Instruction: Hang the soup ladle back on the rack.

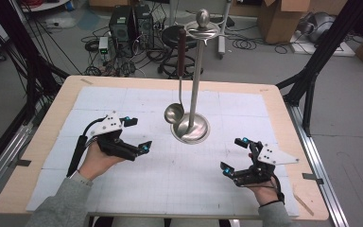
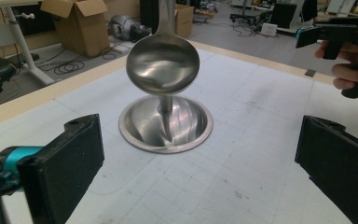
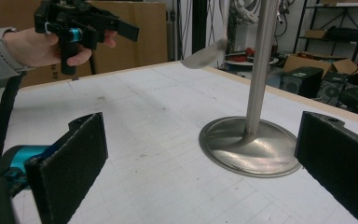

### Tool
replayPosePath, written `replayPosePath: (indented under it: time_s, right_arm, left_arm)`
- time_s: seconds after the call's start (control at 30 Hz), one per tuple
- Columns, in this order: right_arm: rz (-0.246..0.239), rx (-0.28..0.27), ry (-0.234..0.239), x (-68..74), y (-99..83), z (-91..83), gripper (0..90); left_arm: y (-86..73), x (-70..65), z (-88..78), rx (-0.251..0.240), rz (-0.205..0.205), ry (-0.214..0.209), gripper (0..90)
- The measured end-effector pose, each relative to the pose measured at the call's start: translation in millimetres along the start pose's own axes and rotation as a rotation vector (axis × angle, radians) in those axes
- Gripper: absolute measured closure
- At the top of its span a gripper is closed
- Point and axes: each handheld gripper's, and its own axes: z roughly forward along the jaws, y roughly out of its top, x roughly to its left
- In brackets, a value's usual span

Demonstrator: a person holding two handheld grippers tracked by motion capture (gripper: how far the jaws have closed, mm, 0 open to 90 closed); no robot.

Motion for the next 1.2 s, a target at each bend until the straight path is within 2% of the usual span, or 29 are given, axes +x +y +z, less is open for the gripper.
replayPosePath:
  time_s: [0.03, 0.1, 0.13, 0.2, 0.37, 0.5, 0.57, 0.67, 0.83, 0.93, 1.2]
  right_arm:
    - [0.002, 0.001, 0.001, 0.0, 0.0, 0.4, 1.4]
    - [-0.002, 0.0, -0.001, -0.4, -0.1, 0.9, 1.4]
    - [-0.003, 0.0, 0.0, -0.5, 0.0, 0.9, 1.4]
    - [-0.002, -0.001, -0.001, -0.7, 0.1, 0.8, 1.4]
    - [0.002, -0.001, -0.002, -0.4, 0.4, 0.3, 1.4]
    - [0.001, -0.006, -0.003, -0.7, 0.8, 0.0, 1.4]
    - [0.001, -0.006, -0.003, -0.8, 0.8, -0.3, 1.4]
    - [0.001, -0.008, -0.004, -1.1, 0.9, -0.5, 1.4]
    - [0.004, -0.012, -0.007, -1.4, 1.0, -0.7, 1.4]
    - [0.007, -0.01, -0.005, -1.5, 0.9, -0.9, 1.4]
    - [0.011, -0.012, -0.02, -2.8, 1.0, -2.0, 1.4]
  left_arm:
    - [-1.1, 0.5, -1.7, 0.014, -0.001, 0.009, 1.7]
    - [-5.4, 0.7, -6.4, -0.012, 0.0, 0.011, 1.7]
    - [-7.8, 0.4, -8.8, -0.015, -0.008, 0.007, 1.7]
    - [-12.4, 0.8, -13.1, -0.011, 0.0, 0.015, 1.7]
    - [-19.5, 6.8, -25.6, -0.023, -0.027, 0.043, 1.7]
    - [-26.8, 9.9, -34.6, -0.023, -0.019, 0.066, 1.7]
    - [-29.8, 11.7, -38.9, -0.016, -0.027, 0.076, 1.7]
    - [-35.1, 12.9, -46.0, -0.043, -0.024, 0.097, 1.7]
    - [-46.5, 15.9, -56.4, -0.032, -0.029, 0.124, 1.7]
    - [-51.4, 17.2, -62.7, -0.052, -0.018, 0.14, 1.7]
    - [-58.9, 19.7, -77.0, -0.09, -0.029, 0.177, 1.7]
